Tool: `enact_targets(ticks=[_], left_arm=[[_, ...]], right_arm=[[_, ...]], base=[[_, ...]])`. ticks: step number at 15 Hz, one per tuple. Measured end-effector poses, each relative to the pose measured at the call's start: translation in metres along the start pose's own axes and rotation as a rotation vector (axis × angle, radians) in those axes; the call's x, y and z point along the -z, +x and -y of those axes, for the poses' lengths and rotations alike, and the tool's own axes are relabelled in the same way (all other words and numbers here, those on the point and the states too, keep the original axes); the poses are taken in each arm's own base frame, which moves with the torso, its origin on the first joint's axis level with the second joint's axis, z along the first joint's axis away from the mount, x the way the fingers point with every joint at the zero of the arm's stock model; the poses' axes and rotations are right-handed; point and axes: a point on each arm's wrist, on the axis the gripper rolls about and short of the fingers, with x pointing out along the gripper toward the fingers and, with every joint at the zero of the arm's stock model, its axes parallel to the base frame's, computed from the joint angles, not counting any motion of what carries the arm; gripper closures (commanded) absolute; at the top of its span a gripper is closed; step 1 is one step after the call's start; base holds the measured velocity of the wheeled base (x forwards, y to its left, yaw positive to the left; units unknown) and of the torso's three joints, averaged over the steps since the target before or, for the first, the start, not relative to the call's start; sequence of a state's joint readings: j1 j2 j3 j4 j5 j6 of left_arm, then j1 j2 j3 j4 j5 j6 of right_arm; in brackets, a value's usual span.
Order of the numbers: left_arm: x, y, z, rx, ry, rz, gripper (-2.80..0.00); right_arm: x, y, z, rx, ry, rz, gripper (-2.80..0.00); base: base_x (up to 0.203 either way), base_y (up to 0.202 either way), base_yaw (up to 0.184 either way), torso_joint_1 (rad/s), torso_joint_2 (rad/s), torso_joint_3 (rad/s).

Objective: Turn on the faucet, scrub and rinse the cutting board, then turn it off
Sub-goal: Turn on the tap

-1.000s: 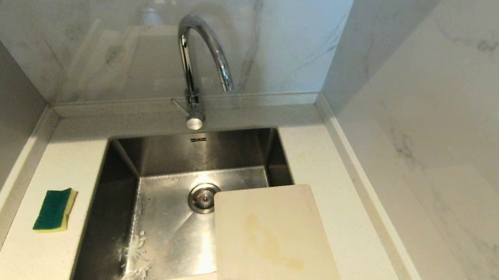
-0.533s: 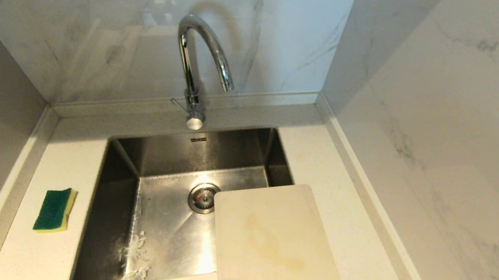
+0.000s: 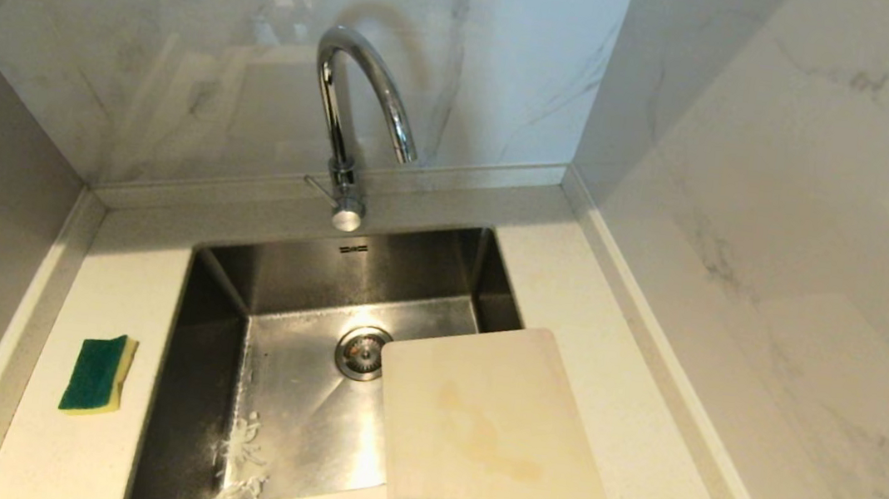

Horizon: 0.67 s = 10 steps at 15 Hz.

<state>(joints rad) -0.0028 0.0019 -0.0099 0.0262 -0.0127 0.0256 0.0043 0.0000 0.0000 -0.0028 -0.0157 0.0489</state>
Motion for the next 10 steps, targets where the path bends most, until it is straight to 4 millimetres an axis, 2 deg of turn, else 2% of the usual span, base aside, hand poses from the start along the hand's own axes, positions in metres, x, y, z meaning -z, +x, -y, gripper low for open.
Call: enact_targets(ticks=[3,5,8,10], left_arm=[[-0.017,-0.006,0.001,0.045,0.041,-0.014,0.0],[-0.041,-0.006,0.001,0.073,0.055,-0.037,0.0],[-0.096,0.003,0.0,0.129,0.063,-0.041,0.0],[-0.133,0.018,0.001,0.19,0.074,-0.053,0.0]], right_arm=[[0.0,0.0,0.0,0.0,-0.001,0.0,0.0],[0.0,0.0,0.0,0.0,0.0,0.0,0.0],[0.0,0.0,0.0,0.0,0.0,0.0,0.0],[0.0,0.0,0.0,0.0,0.0,0.0,0.0]], base=[[0.0,0.0,0.0,0.0,0.0,0.0],[0.0,0.0,0.0,0.0,0.0,0.0],[0.0,0.0,0.0,0.0,0.0,0.0],[0.0,0.0,0.0,0.0,0.0,0.0]])
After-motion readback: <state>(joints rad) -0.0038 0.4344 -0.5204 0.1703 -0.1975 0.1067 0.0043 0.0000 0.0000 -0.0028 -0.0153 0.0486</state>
